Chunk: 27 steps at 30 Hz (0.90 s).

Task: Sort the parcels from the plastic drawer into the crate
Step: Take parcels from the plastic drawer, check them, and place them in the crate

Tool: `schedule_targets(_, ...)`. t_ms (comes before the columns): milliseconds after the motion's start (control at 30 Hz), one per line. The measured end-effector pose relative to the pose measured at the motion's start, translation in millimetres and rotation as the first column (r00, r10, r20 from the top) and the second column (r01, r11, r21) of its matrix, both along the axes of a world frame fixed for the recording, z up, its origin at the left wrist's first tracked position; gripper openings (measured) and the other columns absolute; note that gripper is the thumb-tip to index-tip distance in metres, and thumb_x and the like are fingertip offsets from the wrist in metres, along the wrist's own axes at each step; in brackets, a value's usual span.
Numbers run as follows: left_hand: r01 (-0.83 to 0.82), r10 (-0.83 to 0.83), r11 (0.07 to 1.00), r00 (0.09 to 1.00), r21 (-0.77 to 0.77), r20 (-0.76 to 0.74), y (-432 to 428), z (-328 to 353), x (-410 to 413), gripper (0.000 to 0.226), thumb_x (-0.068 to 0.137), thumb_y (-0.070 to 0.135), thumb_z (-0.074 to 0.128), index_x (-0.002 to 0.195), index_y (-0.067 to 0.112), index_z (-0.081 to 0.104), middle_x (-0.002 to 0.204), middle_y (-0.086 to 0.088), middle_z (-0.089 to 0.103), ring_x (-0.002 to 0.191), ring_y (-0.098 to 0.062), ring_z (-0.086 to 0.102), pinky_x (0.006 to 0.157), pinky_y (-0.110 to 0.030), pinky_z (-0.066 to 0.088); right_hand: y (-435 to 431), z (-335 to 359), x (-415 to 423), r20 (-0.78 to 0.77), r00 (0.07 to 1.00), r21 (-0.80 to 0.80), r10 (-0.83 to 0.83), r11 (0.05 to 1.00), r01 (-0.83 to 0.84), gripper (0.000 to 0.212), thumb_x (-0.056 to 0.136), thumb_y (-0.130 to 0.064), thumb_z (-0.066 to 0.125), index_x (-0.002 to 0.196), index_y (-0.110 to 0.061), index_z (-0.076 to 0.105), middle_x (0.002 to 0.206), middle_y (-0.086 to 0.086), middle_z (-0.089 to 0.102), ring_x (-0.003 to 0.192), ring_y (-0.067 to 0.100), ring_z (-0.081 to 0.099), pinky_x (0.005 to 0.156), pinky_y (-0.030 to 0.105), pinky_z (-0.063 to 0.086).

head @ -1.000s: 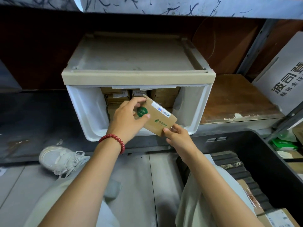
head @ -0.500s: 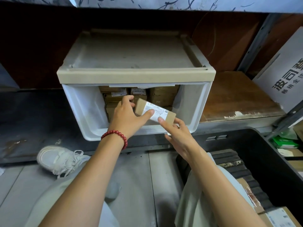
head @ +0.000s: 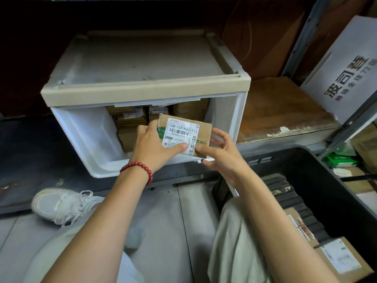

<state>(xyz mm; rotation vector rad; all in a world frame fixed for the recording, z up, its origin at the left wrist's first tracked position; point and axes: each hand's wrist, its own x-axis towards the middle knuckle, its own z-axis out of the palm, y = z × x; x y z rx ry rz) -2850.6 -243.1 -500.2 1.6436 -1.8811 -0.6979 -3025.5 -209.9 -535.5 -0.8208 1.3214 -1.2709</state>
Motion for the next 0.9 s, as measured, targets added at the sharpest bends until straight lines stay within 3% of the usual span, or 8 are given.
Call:
schedule_targets(67, 0.04, -0.039, 0.999, 0.999, -0.029, 0.028, 2, -2, -13, 0.082, 0.069, 0.046, 0.079, 0.135, 0.021, 0.038, 0.13, -0.003, 0.039, 0.118, -0.017, 0.045, 0.096, -0.027, 0.036, 5, 1, -15, -0.038, 0.999, 0.008, 0.021, 1.0, -0.021, 0.077, 0.082, -0.007, 0.073, 0.142, -0.03, 0.031, 0.129, 0.002, 0.057, 0.113, 0.023, 0.061, 0.091, 0.042, 0.052)
schedule_targets(200, 0.169, -0.167, 0.984, 0.985, -0.058, 0.046, 3, -8, -53, 0.083, 0.07, 0.044, 0.08, 0.138, 0.022, 0.037, 0.131, -0.001, 0.042, 0.118, -0.018, 0.048, 0.091, -0.028, 0.039, 24, -1, -55, -0.235, 0.972, -0.017, 0.022, 0.999, -0.027, 0.061, 0.085, -0.026, 0.071, 0.135, -0.033, 0.036, 0.116, 0.002, 0.062, 0.102, 0.016, 0.064, 0.067, 0.02, 0.054)
schedule_targets(333, 0.329, -0.327, 0.944, 0.943, -0.032, 0.058, 7, -24, -102, 0.082, 0.074, 0.033, 0.079, 0.141, 0.026, 0.033, 0.136, 0.002, 0.047, 0.122, -0.017, 0.048, 0.098, -0.029, 0.04, 51, -19, -104, -0.34, 0.935, 0.045, -0.097, 0.992, 0.119, 0.043, 0.081, -0.037, 0.074, 0.114, -0.022, 0.05, 0.108, 0.009, 0.066, 0.097, 0.021, 0.067, 0.078, 0.035, 0.058)
schedule_targets(467, 0.485, -0.484, 0.875, 0.871, 0.017, 0.083, 13, -45, -144, 0.073, 0.079, 0.028, 0.076, 0.14, 0.028, 0.037, 0.134, 0.004, 0.052, 0.119, -0.015, 0.051, 0.1, -0.03, 0.043, 77, -36, -147, -0.349, 0.931, 0.131, -0.103, 0.979, 0.157, 0.043, 0.079, -0.036, 0.076, 0.112, -0.02, 0.053, 0.108, 0.01, 0.066, 0.087, 0.015, 0.068, 0.064, 0.024, 0.057)
schedule_targets(533, 0.549, -0.55, 0.835, 0.828, 0.043, 0.11, 15, -56, -160, 0.07, 0.081, 0.025, 0.074, 0.14, 0.027, 0.036, 0.135, 0.004, 0.051, 0.118, -0.013, 0.051, 0.098, -0.028, 0.042, 86, -47, -162, -0.389, 0.919, 0.189, -0.071, 0.97, 0.155, 0.045, 0.077, -0.039, 0.078, 0.113, -0.024, 0.055, 0.106, 0.008, 0.065, 0.089, 0.015, 0.067, 0.07, 0.028, 0.058)
schedule_targets(633, 0.632, -0.636, 0.77, 0.752, 0.087, 0.172, 14, -69, -180, 0.07, 0.083, 0.027, 0.072, 0.141, 0.029, 0.032, 0.135, 0.004, 0.048, 0.117, -0.013, 0.05, 0.099, -0.033, 0.045, 98, -66, -179, -0.418, 0.906, 0.239, -0.062, 0.955, 0.175, 0.052, 0.071, -0.047, 0.08, 0.113, -0.03, 0.057, 0.098, 0.003, 0.071, 0.093, 0.018, 0.069, 0.087, 0.045, 0.056)
schedule_targets(900, 0.764, -0.735, 0.638, 0.567, 0.095, 0.371, 16, -83, -218, 0.07, 0.087, 0.035, 0.065, 0.145, 0.032, 0.026, 0.144, 0.006, 0.041, 0.128, -0.017, 0.043, 0.101, -0.04, 0.043, 112, -92, -190, -0.456, 0.89, 0.301, 0.015, 0.943, 0.139, 0.052, 0.085, -0.048, 0.065, 0.129, -0.029, 0.047, 0.092, -0.009, 0.071, 0.089, 0.006, 0.068, 0.089, 0.032, 0.054)
